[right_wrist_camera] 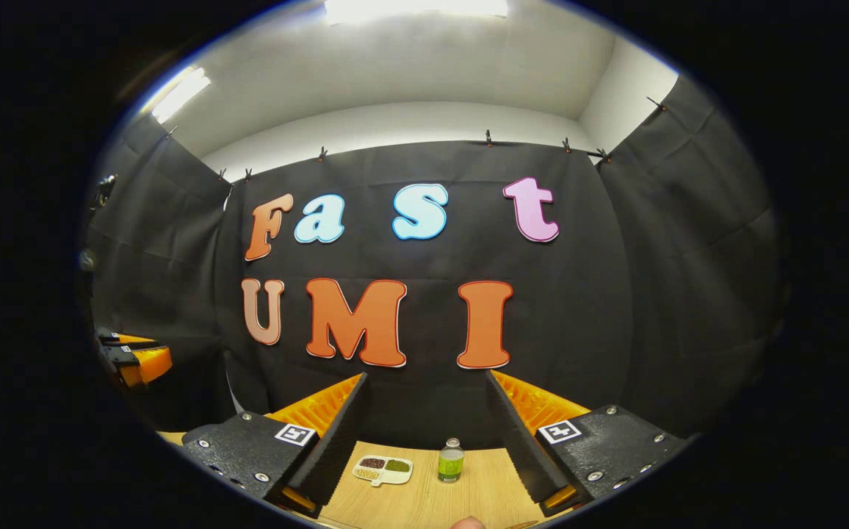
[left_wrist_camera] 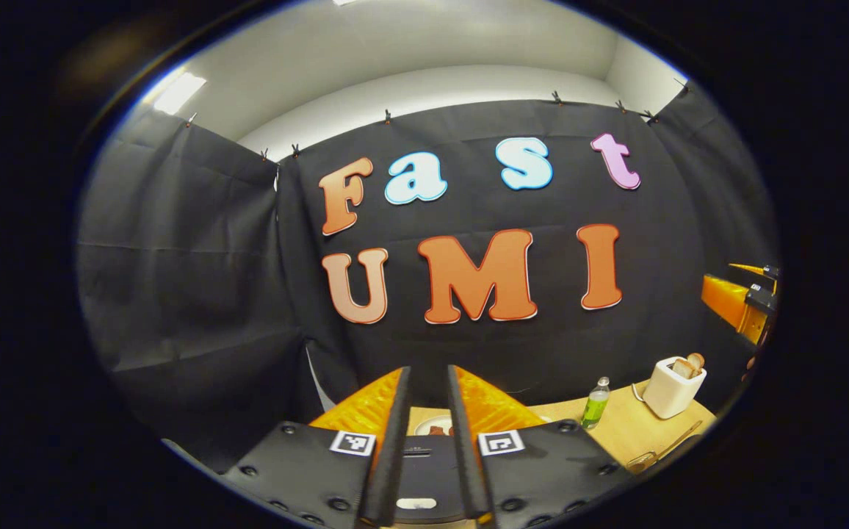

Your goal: Close the left gripper, press the button to open the rice cooker; take a wooden spoon from the chopstick holder with the right hand, scoop a spoonful of rice and pour it into the rice cooker, then put the wooden spoon back into the chopstick holder.

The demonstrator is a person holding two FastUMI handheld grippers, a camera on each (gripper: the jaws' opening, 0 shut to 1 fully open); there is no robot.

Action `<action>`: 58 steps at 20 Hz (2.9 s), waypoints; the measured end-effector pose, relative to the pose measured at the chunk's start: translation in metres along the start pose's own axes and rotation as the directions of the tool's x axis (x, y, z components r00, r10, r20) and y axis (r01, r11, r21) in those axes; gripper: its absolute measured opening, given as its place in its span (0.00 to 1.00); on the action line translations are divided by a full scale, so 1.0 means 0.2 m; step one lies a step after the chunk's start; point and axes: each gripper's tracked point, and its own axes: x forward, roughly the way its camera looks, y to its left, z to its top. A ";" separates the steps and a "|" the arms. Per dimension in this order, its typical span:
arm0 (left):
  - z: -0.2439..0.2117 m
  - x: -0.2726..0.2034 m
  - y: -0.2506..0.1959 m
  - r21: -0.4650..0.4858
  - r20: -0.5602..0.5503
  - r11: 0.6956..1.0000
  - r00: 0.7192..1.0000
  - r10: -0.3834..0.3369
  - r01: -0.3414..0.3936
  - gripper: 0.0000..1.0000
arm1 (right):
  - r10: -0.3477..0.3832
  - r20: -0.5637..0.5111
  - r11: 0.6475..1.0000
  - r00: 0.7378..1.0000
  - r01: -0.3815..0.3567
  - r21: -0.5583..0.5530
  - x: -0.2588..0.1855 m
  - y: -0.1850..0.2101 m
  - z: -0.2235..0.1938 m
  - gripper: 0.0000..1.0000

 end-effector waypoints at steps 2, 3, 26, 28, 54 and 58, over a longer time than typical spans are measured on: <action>-0.11 0.01 0.04 0.002 -0.084 1.000 0.996 0.028 -0.028 0.12 | 0.001 -0.006 1.000 1.000 -0.001 0.003 0.00 0.00 -0.01 0.95; -0.19 0.04 0.07 0.000 -0.138 0.999 0.989 0.044 -0.045 0.08 | 0.002 -0.010 1.000 1.000 -0.002 0.001 0.00 0.00 -0.02 0.95; -1.24 0.05 0.09 -0.216 -0.889 0.973 0.430 -0.161 -0.081 0.05 | -0.060 -0.190 0.996 0.980 0.045 -0.083 -0.05 -0.20 -0.34 0.95; -1.29 0.03 0.08 -0.221 -0.909 0.970 0.383 -0.166 -0.103 0.05 | -0.068 -0.208 0.995 0.976 0.053 -0.079 -0.05 -0.22 -0.37 0.95; -0.43 0.02 0.11 -0.048 -0.226 0.992 0.969 0.101 -0.115 0.05 | -0.024 -0.366 0.999 0.930 0.030 0.013 -0.04 -0.12 -0.59 0.95; -0.45 -0.02 0.03 -0.077 -0.257 0.994 0.965 0.061 -0.084 0.24 | -0.052 -0.391 0.998 0.919 0.066 0.024 -0.07 -0.20 -0.64 0.95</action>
